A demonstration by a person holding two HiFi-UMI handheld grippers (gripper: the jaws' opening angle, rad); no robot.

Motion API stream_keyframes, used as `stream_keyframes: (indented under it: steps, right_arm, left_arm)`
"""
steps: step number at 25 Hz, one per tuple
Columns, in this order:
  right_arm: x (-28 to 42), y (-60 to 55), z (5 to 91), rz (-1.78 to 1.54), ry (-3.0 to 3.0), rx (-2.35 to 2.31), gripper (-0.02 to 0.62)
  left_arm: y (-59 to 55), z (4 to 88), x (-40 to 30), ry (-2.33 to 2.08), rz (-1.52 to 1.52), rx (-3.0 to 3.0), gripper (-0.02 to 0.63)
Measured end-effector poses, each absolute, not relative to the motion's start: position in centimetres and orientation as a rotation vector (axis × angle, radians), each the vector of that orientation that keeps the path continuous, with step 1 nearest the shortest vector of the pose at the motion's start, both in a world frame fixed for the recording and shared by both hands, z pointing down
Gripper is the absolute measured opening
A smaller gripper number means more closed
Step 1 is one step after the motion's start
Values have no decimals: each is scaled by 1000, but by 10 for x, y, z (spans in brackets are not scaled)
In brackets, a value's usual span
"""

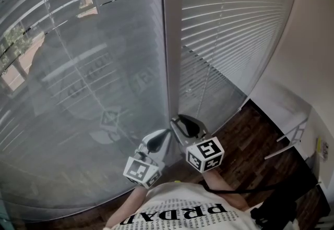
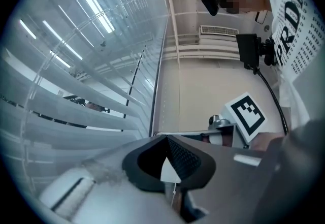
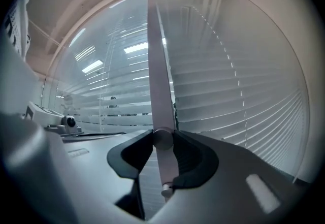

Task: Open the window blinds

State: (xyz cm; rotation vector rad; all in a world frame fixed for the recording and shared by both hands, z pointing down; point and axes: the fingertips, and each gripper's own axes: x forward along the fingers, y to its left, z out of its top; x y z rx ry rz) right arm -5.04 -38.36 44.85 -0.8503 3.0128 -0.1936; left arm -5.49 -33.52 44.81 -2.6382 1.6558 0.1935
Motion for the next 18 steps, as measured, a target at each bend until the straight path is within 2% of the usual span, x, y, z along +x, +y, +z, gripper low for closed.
stream_keyframes:
  steps: [7,18]
  right_arm:
    - [-52,-380,444,77,3097,-847,132]
    - [-59,-364,438,1112,3184,-855,164]
  left_arm:
    - [-337,447,-58,1675,205,-2633,-6]
    - [-337,456,-58,1662,197,-2661,-5]
